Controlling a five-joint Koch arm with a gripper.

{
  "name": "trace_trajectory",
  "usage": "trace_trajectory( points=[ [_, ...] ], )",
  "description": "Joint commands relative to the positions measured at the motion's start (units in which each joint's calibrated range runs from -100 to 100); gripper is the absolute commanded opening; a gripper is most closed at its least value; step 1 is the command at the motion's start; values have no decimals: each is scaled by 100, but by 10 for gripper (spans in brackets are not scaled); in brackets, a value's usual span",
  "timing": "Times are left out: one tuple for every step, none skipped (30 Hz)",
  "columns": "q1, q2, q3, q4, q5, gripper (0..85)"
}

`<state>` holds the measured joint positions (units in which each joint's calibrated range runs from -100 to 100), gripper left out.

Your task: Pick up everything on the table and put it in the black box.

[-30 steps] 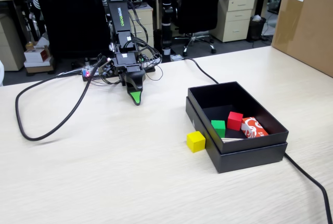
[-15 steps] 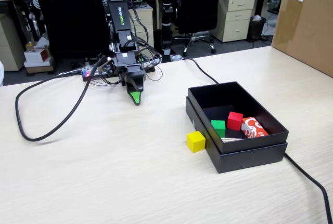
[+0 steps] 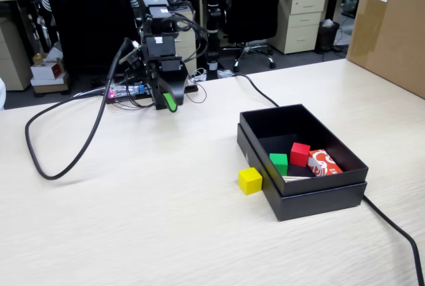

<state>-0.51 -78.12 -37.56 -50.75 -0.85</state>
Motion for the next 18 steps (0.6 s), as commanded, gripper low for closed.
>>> trace_trajectory(
  points=[
    [73, 956, 1281, -225, 49, 475],
    [93, 1289, 1589, -233, 49, 475],
    [117, 1610, 1889, -242, 54, 475],
    [142, 1932, 2197, -277, 54, 475],
    [171, 2264, 2560, -389, 73, 475],
    [195, 2586, 2949, -518, 107, 475],
    [225, 2930, 3303, -631, 132, 475],
    [254, 3251, 3629, -691, 161, 475],
    [283, 3550, 3901, -700, 181, 475],
    [313, 3836, 4119, -700, 190, 475],
    [371, 4433, 4527, -700, 200, 475],
    [410, 4686, 4708, -700, 215, 475],
    [435, 4938, 4890, -700, 230, 475],
    [459, 5167, 5053, -700, 234, 475],
    [484, 5420, 5225, -700, 264, 475],
    [508, 5672, 5397, -700, 274, 475],
    [518, 5925, 5570, -700, 278, 475],
    [532, 6189, 5751, -700, 288, 475]
  ],
)
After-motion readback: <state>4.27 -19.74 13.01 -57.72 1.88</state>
